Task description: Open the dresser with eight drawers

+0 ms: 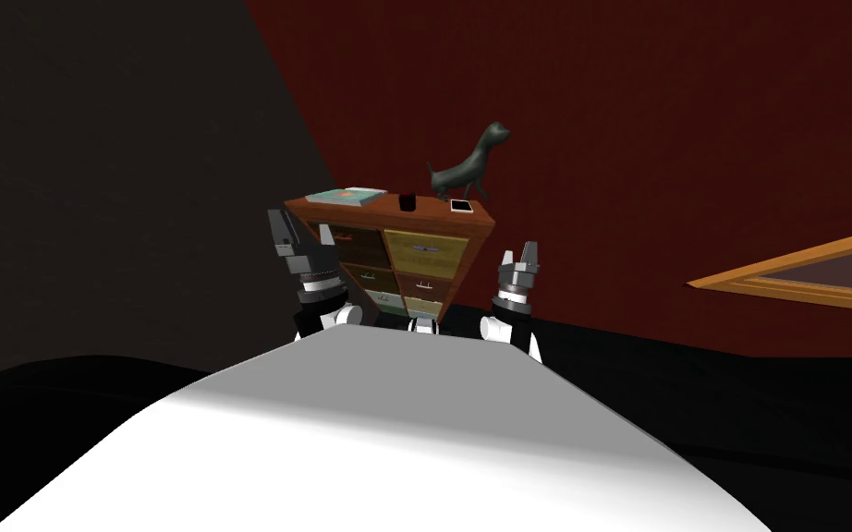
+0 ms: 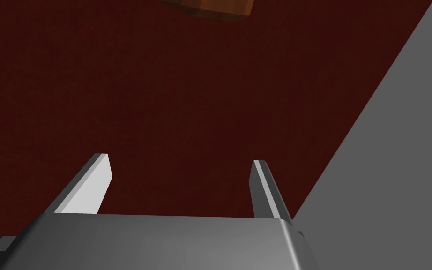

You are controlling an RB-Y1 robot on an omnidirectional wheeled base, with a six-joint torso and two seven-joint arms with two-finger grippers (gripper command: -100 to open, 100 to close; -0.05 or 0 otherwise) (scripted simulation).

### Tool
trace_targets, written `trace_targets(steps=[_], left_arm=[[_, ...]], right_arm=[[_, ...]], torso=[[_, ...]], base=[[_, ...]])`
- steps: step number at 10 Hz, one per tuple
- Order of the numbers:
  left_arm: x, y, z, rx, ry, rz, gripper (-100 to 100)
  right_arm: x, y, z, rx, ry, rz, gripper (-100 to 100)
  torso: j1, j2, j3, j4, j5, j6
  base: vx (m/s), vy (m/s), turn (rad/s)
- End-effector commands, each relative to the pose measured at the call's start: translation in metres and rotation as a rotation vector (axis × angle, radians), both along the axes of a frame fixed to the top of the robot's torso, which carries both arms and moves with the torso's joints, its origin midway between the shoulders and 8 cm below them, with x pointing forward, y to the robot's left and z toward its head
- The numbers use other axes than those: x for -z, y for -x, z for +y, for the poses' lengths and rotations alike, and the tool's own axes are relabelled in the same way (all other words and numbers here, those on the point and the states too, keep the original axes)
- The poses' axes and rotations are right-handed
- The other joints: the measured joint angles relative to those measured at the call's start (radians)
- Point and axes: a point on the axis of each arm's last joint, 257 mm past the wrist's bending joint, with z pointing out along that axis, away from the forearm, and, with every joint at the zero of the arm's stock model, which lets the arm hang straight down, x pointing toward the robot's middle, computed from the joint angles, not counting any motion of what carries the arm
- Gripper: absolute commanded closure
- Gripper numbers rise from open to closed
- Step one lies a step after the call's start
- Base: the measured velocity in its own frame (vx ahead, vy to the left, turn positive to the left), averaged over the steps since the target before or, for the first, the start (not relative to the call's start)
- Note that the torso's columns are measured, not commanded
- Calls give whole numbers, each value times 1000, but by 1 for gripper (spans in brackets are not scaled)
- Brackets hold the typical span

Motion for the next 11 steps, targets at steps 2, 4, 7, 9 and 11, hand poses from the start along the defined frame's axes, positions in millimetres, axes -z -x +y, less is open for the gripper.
trace_targets(steps=[2,4,7,9,11], left_arm=[[3,-12,-15,51,-70,43,-100],[7,-23,-22,78,-97,78,-100],[15,-42,-32,110,-119,141,-100],[22,-55,-38,128,-125,185,-100],[29,-67,-44,143,-127,230,-100]], right_arm=[[0,0,0,0,0,1,0],[0,0,0,0,0,1,0],[0,0,0,0,0,1,0],[0,0,0,0,0,1,0],[0,0,0,0,0,1,0]], torso=[[-1,44,-88,43,0,0],[-1,47,-93,47,0,0],[0,47,-94,47,0,0],[0,47,-94,47,0,0],[0,46,-94,47,0,0]], base=[[-15,-22,8],[-23,-40,13],[-25,-50,14],[-40,-58,17],[-32,-68,20]])
